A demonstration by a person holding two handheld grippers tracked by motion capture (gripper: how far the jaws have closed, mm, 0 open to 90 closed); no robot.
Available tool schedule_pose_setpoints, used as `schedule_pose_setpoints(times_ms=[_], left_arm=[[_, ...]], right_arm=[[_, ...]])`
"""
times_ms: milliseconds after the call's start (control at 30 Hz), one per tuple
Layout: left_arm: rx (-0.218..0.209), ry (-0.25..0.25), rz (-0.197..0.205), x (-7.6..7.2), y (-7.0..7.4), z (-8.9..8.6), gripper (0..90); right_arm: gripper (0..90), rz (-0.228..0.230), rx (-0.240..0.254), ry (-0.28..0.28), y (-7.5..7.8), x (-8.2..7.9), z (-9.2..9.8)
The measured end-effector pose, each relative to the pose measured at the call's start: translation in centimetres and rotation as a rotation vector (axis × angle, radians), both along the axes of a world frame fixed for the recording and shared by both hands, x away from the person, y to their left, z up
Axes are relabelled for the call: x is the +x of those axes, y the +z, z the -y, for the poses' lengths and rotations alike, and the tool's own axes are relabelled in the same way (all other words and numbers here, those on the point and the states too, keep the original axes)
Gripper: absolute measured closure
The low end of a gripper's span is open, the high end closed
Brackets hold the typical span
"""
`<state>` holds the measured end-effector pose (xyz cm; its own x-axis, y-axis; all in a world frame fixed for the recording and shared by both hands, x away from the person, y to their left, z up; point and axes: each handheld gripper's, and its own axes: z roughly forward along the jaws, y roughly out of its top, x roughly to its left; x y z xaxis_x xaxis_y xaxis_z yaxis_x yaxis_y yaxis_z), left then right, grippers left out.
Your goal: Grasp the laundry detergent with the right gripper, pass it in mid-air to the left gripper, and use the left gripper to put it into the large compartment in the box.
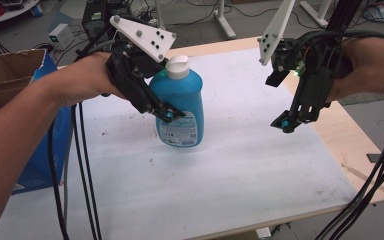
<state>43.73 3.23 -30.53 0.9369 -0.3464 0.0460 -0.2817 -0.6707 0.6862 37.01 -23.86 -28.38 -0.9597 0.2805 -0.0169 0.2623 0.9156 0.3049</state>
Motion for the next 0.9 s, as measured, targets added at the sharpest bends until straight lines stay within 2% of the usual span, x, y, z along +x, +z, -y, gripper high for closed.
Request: schedule_pose_setpoints(times_ms=[133, 233, 500, 533, 800, 900], left_arm=[[0.020, -0.015, -0.008, 0.2, -1.0, 0.1, 43.9], [0.020, -0.016, -0.035, 0.4, -1.9, 0.1, 43.9], [0.058, -0.037, -0.034, 0.2, -3.2, 0.3, 43.9], [0.068, -0.038, -0.034, 0.3, -3.3, 0.4, 43.9], [0.065, -0.057, -0.031, 0.3, -3.6, 0.3, 43.7], [0.063, -0.034, -0.052, 0.6, -3.8, -0.1, 43.0]], right_arm=[[1.3, -0.006, -0.007, 0.000, -0.1, 0.2, 0.0], [1.3, -0.006, -0.004, 0.001, -0.2, 0.3, -0.1], [1.2, -0.017, -0.012, -0.006, -0.6, 0.6, -0.2], [1.3, -0.019, -0.012, -0.006, -0.6, 0.6, -0.2], [1.3, -0.020, -0.014, -0.009, -0.6, 0.6, -0.2], [1.3, -0.018, -0.011, -0.005, -0.6, 0.6, -0.3]])
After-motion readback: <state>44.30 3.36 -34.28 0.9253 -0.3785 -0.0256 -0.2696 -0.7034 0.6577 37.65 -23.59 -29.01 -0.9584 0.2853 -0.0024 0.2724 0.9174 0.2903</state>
